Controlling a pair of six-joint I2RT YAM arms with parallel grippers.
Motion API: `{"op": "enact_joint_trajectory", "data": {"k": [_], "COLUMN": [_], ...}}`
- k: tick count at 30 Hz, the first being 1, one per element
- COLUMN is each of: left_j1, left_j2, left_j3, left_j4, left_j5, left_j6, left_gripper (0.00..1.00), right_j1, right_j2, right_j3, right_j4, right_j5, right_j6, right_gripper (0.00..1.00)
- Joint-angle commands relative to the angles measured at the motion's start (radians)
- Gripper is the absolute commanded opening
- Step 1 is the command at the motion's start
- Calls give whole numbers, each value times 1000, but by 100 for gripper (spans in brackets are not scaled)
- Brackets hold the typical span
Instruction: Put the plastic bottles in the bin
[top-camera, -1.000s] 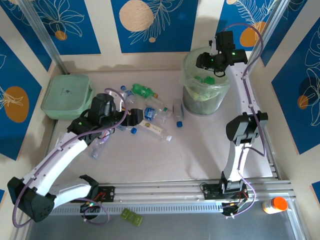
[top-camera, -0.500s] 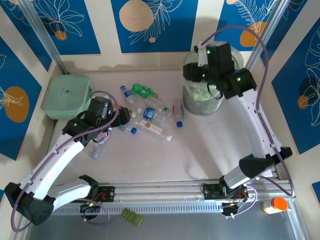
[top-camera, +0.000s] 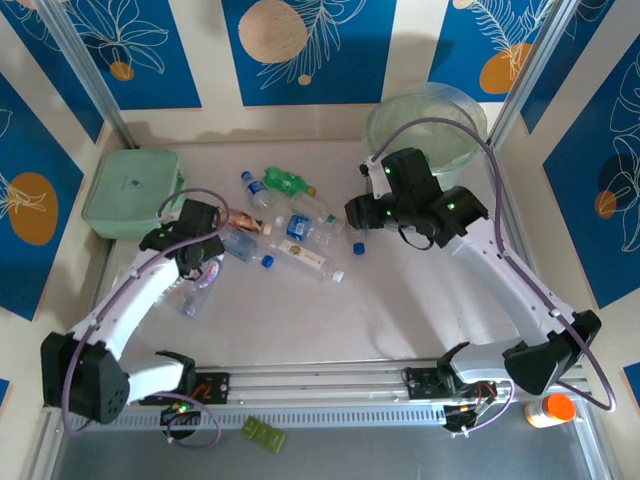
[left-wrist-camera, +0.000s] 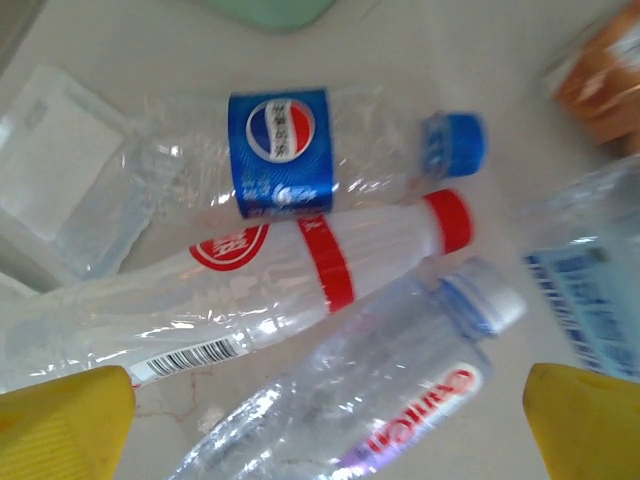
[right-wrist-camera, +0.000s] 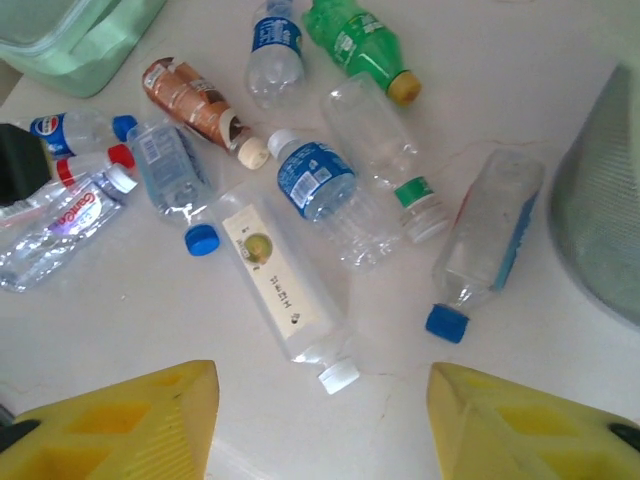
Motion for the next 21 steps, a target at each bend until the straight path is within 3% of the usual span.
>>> {"op": "enact_joint_trajectory", "data": {"k": [1,14,21], "left_j1": [22,22,20], "left_j2": [27,63,90], "left_j3": [-34,-147,-168], "left_j4": [57,127,138], "left_j5": [69,231,340], "left_j6": [33,-6,-52], "left_gripper": [99,100,94], "right_j1": [3,-20,-28], "right_j2": [-40,-103,-102], "right_j3": [-31,-102,-109], "right_j4": [68,108,123], "right_j5": [-69,-152,-185], "right_j6": [16,12,14], "right_gripper": [60,63,63]}}
